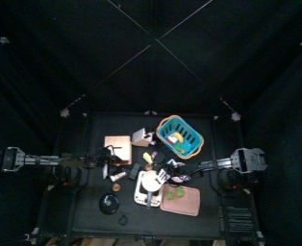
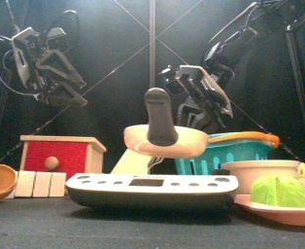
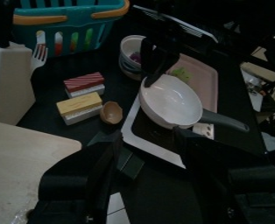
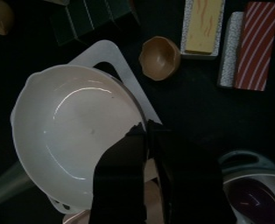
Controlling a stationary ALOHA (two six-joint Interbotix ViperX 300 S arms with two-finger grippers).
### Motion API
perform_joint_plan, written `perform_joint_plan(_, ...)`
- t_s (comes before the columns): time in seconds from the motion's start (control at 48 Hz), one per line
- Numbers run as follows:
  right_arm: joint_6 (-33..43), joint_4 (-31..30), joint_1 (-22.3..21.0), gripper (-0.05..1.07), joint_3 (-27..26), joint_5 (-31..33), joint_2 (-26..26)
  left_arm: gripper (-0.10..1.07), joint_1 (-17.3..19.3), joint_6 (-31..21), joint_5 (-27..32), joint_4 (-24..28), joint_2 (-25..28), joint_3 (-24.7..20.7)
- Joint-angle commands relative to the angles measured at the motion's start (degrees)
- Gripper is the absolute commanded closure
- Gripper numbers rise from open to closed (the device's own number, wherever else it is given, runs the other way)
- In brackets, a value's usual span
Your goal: Place pan to left of stove
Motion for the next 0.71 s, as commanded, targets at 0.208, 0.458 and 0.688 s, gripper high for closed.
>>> perform_joint_plan(0.208, -0.1, 0.1, -0.3, 0.69, -2.5, 0.0, -2.6, 0.11, 0.0, 0.0, -0.4, -0.1, 0.2, -0.4)
perform_joint_plan(0.458, -0.1, 0.2, -0.4, 0.69, -2.5, 1.3, -3.7, 0.11, 0.1, 0.0, -0.4, -0.1, 0.1, -0.1)
perform_joint_plan(0.688, 0.2, 2.8, 0.3, 0.69, -0.1, 4.3, -9.1, 0.11, 0.1, 0.0, -0.3, -0.1, 0.1, 0.0)
